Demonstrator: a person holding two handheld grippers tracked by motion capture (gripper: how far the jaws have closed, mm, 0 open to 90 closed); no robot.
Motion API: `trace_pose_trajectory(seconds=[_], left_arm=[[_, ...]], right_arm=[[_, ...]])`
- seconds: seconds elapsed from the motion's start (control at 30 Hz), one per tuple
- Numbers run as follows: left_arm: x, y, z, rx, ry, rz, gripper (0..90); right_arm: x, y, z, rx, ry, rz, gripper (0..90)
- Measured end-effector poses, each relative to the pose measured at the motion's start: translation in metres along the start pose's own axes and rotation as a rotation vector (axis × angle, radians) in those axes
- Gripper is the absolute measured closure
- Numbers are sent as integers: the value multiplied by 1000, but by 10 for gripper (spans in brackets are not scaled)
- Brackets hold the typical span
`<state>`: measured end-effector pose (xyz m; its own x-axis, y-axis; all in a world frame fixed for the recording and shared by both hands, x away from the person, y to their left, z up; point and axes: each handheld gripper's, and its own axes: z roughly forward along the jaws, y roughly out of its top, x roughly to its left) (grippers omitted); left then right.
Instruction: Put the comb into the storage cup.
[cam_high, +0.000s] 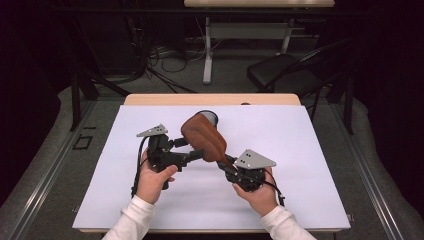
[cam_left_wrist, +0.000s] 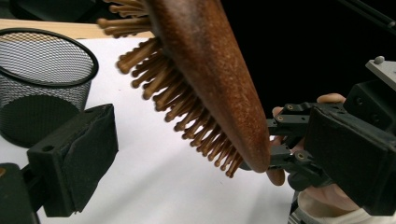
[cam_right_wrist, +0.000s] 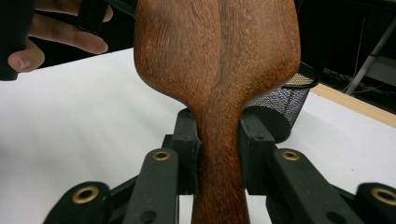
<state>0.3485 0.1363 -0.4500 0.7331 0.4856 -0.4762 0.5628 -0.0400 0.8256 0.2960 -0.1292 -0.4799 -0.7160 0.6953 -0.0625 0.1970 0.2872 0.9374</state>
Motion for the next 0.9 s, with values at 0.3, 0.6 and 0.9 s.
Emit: trace_pose_trajectory(seconds=[0.3, 0.6, 0.9], left_arm=[[1, -1, 2, 5, -14, -24, 48], [0, 1, 7, 15, -20, -34, 81], [2, 4, 12, 24, -29, -55, 117]], right_arm=[[4, -2, 2, 4, 6, -5, 714], [7, -2, 4, 3, 15, -9, 714], [7, -2, 3, 0, 15, -8, 714]])
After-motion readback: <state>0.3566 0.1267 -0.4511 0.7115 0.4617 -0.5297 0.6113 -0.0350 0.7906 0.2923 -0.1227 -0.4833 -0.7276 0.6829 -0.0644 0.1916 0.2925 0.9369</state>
